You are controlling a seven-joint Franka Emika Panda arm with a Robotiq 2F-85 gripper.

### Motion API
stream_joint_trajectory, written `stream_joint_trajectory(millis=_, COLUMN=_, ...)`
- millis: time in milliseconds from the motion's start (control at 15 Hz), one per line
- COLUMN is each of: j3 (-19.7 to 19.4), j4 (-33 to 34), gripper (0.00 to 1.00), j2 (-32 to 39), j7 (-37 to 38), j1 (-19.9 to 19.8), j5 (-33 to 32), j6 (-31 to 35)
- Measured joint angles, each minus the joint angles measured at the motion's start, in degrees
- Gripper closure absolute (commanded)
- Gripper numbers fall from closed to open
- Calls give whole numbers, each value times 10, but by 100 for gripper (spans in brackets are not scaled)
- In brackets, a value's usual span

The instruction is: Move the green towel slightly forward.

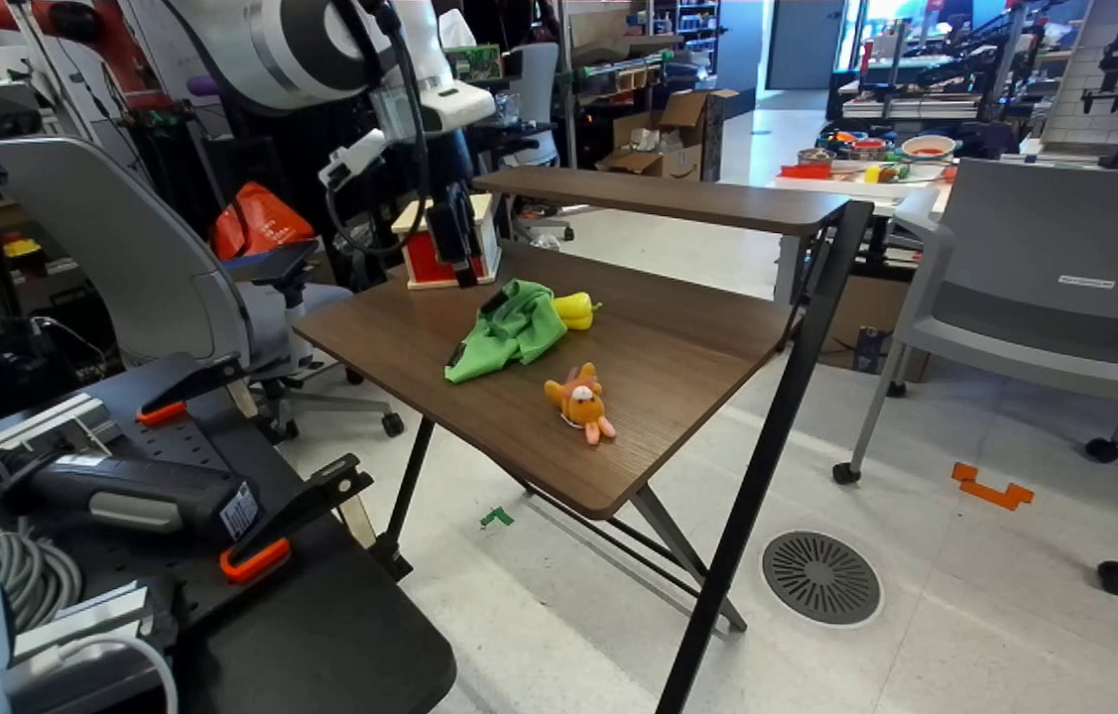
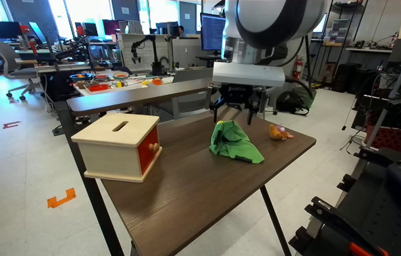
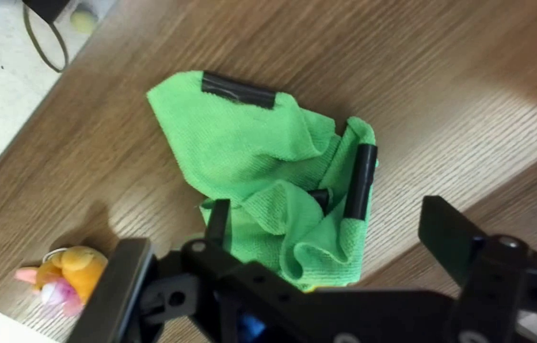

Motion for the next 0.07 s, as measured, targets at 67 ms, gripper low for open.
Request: stream_joint_trajectory(millis=67, j3=1, j4=-20, gripper=0, j2=-18, j7=-6, j1=0, j5=0, j6=0)
